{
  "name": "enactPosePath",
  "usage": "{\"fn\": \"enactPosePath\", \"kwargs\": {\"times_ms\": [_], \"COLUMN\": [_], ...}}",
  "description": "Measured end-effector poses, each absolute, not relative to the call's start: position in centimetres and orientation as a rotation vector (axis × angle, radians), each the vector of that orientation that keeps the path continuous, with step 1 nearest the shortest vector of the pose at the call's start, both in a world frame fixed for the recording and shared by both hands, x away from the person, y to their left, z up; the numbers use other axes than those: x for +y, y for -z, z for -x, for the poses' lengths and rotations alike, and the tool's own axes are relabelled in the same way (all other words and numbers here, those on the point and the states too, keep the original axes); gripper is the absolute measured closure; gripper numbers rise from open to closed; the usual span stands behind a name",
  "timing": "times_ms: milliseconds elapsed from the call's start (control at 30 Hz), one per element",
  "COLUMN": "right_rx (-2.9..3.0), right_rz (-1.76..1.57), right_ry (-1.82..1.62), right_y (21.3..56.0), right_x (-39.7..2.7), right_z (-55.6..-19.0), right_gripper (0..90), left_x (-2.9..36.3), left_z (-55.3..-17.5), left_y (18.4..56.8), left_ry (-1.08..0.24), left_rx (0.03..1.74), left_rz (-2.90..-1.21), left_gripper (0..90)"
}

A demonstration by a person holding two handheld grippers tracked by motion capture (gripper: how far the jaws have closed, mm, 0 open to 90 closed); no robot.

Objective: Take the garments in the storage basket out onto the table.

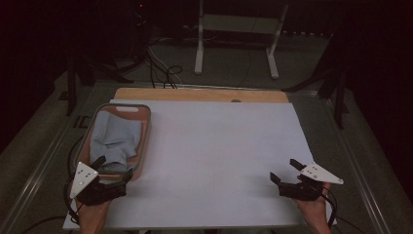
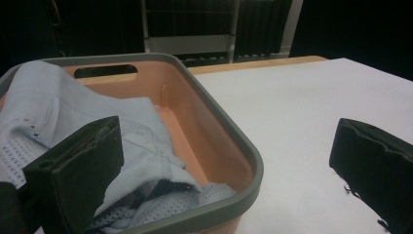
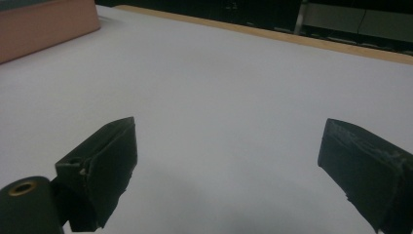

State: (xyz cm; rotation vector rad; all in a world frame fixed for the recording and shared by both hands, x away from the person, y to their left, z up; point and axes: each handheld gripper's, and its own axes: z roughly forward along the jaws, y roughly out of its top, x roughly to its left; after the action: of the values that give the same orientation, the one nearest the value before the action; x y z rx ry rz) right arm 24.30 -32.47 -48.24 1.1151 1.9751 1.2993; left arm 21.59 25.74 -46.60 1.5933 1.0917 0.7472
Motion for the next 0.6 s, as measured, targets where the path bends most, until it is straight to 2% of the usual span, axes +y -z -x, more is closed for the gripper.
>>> {"fn": "enactPosePath", "kwargs": {"times_ms": [600], "right_rx": [1.986], "right_rz": [-1.105], "right_ry": [-1.294], "right_y": [48.41], "right_x": [-32.17], "right_z": [-24.47], "right_gripper": [7.4], "left_x": [25.66], "left_z": [-21.64], "left_y": [46.77], "left_ry": [-0.756], "left_rx": [1.136], "left_rz": [-1.615], "left_gripper": [0.3]}}
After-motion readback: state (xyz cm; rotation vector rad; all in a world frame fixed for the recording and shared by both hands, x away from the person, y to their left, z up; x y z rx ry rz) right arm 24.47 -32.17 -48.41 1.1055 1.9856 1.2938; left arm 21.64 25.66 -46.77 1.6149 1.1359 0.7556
